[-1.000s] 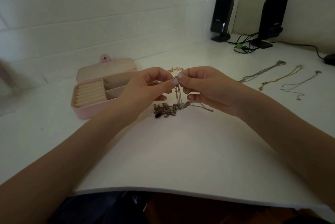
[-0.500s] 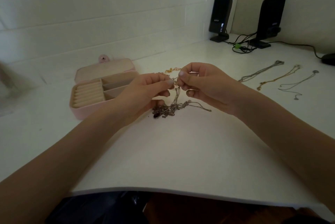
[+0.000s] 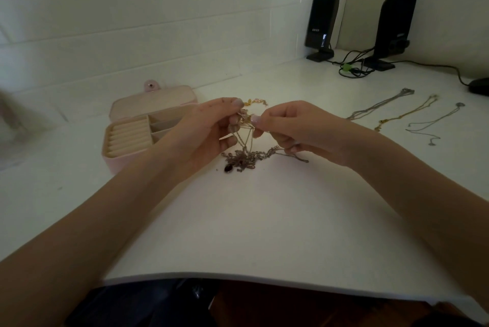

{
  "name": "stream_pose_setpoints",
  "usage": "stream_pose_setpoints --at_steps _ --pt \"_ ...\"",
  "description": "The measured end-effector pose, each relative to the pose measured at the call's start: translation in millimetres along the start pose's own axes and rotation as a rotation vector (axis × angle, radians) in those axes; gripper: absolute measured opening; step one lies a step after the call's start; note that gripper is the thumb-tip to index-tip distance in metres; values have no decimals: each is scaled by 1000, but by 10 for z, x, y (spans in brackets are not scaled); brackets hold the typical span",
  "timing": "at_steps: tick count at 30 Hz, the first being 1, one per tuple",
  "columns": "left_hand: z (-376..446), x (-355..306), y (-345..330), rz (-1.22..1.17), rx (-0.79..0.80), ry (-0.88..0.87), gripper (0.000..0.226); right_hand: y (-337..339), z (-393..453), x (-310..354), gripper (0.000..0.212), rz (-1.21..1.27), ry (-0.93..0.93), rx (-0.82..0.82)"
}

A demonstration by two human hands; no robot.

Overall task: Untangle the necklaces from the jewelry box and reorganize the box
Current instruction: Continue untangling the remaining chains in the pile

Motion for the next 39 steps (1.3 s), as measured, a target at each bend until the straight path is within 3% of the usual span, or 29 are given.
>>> stream_pose_setpoints --at_steps 2,8,14,17,20,29,34,37,39 --pt "-11 -7 -4 -40 26 12 4 -5 -7 7 28 -4 11 -7" --pt "-14 -23 16 -245 171 51 9 1 -35 45 32 66 64 -21" --pt "-28 -13 -9 -117 154 -17 19 -16 -54 79 45 125 72 8" --pt "-30 -4 -6 -98 165 -20 18 -11 -63 103 22 121 77 3" --pt "-30 6 3 -46 224 12 11 29 -16 46 15 182 55 -91" --pt "-22 38 10 224 130 5 18 51 13 12 45 717 -19 -135" --pt "-35 -1 20 253 43 -87 17 122 33 -27 42 530 -6 -193" --pt "-48 0 31 280 -17 -141 15 53 33 -46 27 190 10 -137" --pt "-49 -6 38 262 -40 -145 15 -3 29 -41 31 57 40 -102"
Point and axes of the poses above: each hand's wrist, its own z-axis towards the middle knuckle, its own y-axis out of the back of the hand, x = y × z, the point moved 2 cm from there along z, towards the middle knuckle, and after that the axes turned 14 degrees about y, right-handed, at the moved point
